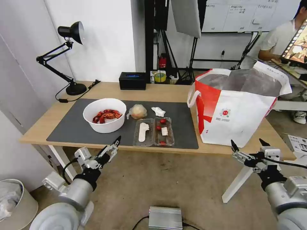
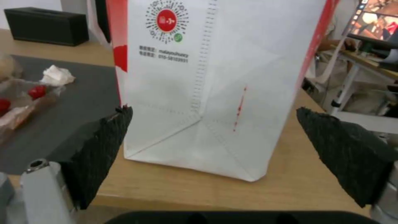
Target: Pick up the trash from the table and place it into the takeout bag.
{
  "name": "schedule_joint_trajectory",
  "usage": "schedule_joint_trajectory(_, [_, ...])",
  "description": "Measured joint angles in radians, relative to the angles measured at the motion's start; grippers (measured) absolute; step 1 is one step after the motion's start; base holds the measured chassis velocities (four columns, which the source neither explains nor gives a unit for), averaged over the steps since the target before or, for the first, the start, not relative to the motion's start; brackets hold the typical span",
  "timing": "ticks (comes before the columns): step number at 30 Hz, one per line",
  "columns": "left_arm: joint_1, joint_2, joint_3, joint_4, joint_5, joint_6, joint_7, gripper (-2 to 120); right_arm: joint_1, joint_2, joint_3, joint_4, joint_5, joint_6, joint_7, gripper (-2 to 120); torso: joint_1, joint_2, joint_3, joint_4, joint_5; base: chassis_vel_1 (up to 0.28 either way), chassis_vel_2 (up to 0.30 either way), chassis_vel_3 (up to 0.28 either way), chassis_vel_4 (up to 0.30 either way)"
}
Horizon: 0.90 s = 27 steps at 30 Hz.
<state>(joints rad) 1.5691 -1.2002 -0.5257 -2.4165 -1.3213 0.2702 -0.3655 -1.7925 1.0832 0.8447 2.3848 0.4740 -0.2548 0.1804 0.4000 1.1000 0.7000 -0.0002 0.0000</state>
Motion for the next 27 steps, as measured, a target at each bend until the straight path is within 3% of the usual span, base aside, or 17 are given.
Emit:
schedule_joint_trajectory(7, [-0.069, -0.014, 0.082, 0.042, -0.05, 0.008, -0.04, 100, -0.006, 0.013, 0.003, -0.003, -0.009, -0.002, 0.0, 100, 0.0, 0.0, 0.0, 0.0001, 0.0, 0.0, 0.0, 0.0, 0.0])
schedule_joint_trajectory(9, [-0.069, -0.014, 0.082, 0.042, -0.05, 0.008, -0.04, 100, -0.006, 0.013, 0.003, -0.003, -0.009, -0.002, 0.0, 100, 0.0, 0.0, 0.0, 0.0001, 0.0, 0.0, 0.0, 0.0, 0.0])
schedule_joint_trajectory(14, [-0.143, -0.026, 0.108, 0.07, -0.162, 0.046, -0.1, 100, -0.008, 0.016, 0.005, -0.014, -0.018, -0.004, 0.0, 100, 0.0, 0.0, 0.0, 0.0002, 0.0, 0.0, 0.0, 0.0, 0.0])
schedule_joint_trajectory(18, [-0.143, -0.026, 0.108, 0.07, -0.162, 0.046, -0.1, 100, -0.008, 0.016, 0.005, -0.014, -0.018, -0.004, 0.0, 100, 0.0, 0.0, 0.0, 0.0002, 0.0, 0.0, 0.0, 0.0, 0.0])
schedule_joint_trajectory(19, [-0.179, -0.05, 0.132, 0.086, -0.214, 0.064, -0.126, 100, -0.014, 0.019, 0.012, -0.021, -0.027, -0.004, 0.0, 100, 0.0, 0.0, 0.0, 0.0001, 0.0001, 0.0, 0.0, 0.0, 0.0])
schedule_joint_trajectory(27, [-0.22, -0.095, 0.17, 0.111, -0.249, 0.075, -0.157, 100, -0.018, 0.028, 0.021, -0.025, -0.032, -0.004, 0.002, 100, 0.0, 0.0, 0.0, 0.0002, 0.0002, 0.0, 0.0, 0.0, 0.0])
